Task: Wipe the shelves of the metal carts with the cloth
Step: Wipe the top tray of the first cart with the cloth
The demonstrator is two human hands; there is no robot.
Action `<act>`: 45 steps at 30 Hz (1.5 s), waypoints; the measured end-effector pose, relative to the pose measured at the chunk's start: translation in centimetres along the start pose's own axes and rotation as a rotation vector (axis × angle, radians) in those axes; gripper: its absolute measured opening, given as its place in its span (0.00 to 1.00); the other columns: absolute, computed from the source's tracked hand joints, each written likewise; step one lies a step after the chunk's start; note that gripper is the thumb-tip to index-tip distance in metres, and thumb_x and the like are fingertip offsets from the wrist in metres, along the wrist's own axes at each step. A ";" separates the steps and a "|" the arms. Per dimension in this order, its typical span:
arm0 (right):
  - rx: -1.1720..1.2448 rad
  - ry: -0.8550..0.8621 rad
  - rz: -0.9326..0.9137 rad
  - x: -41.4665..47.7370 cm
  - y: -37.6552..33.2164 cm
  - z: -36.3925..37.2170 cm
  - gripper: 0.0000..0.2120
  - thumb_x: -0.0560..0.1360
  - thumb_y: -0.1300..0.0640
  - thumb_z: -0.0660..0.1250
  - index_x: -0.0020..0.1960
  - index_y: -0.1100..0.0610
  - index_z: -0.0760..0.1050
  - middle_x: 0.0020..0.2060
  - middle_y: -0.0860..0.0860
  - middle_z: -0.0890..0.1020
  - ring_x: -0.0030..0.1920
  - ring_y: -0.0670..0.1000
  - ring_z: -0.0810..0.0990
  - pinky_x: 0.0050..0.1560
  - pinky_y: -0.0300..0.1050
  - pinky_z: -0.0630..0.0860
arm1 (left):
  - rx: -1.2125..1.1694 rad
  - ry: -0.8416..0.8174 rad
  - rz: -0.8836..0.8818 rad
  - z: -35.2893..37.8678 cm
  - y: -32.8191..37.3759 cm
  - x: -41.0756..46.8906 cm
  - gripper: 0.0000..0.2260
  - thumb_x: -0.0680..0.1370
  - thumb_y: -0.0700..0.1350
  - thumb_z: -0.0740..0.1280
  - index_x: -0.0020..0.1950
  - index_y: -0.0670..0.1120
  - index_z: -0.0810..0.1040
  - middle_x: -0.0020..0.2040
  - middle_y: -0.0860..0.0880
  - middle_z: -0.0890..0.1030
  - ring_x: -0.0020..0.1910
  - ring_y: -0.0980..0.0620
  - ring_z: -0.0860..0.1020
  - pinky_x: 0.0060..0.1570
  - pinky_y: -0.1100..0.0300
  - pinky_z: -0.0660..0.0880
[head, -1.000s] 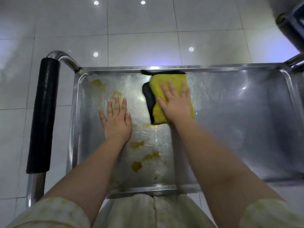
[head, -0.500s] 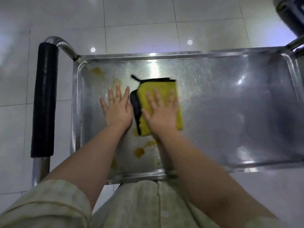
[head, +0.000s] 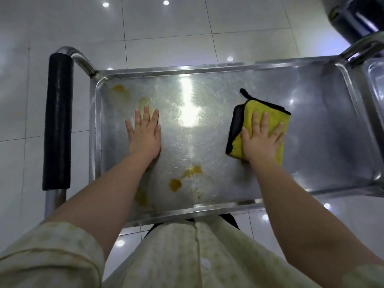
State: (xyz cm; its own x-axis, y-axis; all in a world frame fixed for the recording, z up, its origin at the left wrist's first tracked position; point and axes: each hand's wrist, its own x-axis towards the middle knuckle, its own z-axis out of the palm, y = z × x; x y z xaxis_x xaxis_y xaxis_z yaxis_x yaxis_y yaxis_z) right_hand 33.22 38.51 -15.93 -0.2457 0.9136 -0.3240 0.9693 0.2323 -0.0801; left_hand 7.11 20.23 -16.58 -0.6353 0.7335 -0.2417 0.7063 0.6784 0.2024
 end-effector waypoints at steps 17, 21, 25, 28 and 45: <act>-0.094 -0.029 -0.378 -5.0 -3.1 2.6 0.29 0.79 0.35 0.45 0.77 0.36 0.39 0.78 0.40 0.42 0.77 0.63 0.39 0.73 0.65 0.36 | 0.060 0.009 -0.150 1.9 -6.0 -9.4 0.24 0.83 0.53 0.41 0.79 0.55 0.44 0.80 0.50 0.45 0.79 0.46 0.44 0.75 0.41 0.43; -0.036 -0.042 -0.097 -2.7 5.5 0.5 0.30 0.79 0.35 0.44 0.77 0.37 0.38 0.79 0.43 0.42 0.76 0.66 0.38 0.73 0.68 0.39 | 0.080 0.038 -0.152 2.5 -5.6 -9.3 0.24 0.83 0.53 0.42 0.79 0.56 0.45 0.80 0.51 0.46 0.79 0.46 0.46 0.75 0.42 0.43; -0.025 -0.032 -0.114 -5.2 1.7 2.2 0.30 0.78 0.34 0.42 0.77 0.38 0.36 0.78 0.41 0.40 0.75 0.68 0.36 0.71 0.70 0.37 | 0.073 0.062 -0.174 3.0 -5.7 -9.1 0.24 0.83 0.54 0.41 0.79 0.57 0.44 0.80 0.52 0.45 0.79 0.47 0.45 0.75 0.43 0.42; -0.106 -0.059 -0.350 -10.1 -5.2 5.0 0.30 0.77 0.34 0.37 0.76 0.39 0.31 0.77 0.41 0.36 0.74 0.68 0.32 0.70 0.71 0.34 | 0.052 0.066 -0.179 3.1 -6.2 -9.2 0.24 0.82 0.54 0.41 0.79 0.57 0.45 0.80 0.52 0.45 0.79 0.48 0.45 0.75 0.42 0.42; -0.020 -0.143 0.064 -9.2 3.6 2.6 0.27 0.80 0.35 0.42 0.75 0.33 0.33 0.77 0.39 0.35 0.76 0.64 0.34 0.72 0.69 0.35 | 0.010 0.021 0.124 3.2 -7.4 -11.2 0.26 0.80 0.57 0.37 0.79 0.55 0.43 0.80 0.51 0.44 0.78 0.47 0.40 0.73 0.42 0.33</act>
State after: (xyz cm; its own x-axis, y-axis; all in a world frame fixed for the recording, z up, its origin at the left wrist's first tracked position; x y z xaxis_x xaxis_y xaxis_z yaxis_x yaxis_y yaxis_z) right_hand 38.95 30.04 -15.69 -0.1793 0.8700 -0.4593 0.9824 0.1831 -0.0366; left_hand 10.02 6.86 -18.41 -0.5495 0.8123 -0.1953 0.7827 0.5823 0.2198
